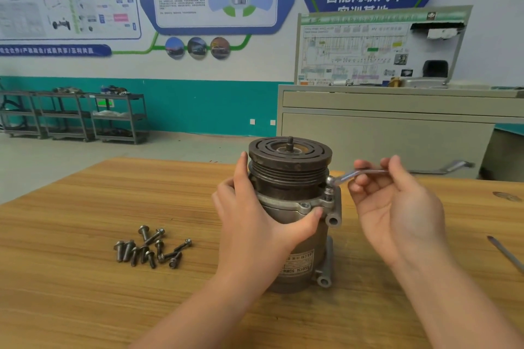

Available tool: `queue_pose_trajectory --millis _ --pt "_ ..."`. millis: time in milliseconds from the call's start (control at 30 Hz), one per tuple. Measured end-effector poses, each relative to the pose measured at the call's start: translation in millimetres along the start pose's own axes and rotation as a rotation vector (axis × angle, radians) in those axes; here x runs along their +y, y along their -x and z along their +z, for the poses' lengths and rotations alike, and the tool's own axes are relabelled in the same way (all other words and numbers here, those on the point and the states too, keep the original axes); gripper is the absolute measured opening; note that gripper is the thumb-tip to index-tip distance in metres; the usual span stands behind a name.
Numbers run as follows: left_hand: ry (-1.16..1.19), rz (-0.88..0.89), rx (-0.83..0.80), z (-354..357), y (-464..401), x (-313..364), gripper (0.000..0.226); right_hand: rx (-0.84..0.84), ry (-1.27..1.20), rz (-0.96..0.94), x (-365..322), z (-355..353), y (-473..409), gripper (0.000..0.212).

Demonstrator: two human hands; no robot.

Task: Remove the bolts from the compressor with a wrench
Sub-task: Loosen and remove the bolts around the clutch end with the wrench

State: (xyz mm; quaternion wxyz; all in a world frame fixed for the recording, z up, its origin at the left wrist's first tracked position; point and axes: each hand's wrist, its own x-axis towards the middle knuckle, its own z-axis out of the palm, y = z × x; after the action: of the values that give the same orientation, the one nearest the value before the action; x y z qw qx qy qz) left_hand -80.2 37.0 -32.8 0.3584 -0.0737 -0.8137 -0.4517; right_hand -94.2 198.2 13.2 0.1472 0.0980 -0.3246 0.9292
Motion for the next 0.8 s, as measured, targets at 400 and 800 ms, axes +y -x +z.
queue_pose_trajectory --millis 400,800 --pt "-0.006 -0.015 -0.020 -1 0 -1 0.123 0.093 0.318 -0.578 8 6 15 0.017" --pt "-0.028 0.000 0.003 1 0 -1 0.123 -0.193 0.802 -1.139 29 5 36 0.012"
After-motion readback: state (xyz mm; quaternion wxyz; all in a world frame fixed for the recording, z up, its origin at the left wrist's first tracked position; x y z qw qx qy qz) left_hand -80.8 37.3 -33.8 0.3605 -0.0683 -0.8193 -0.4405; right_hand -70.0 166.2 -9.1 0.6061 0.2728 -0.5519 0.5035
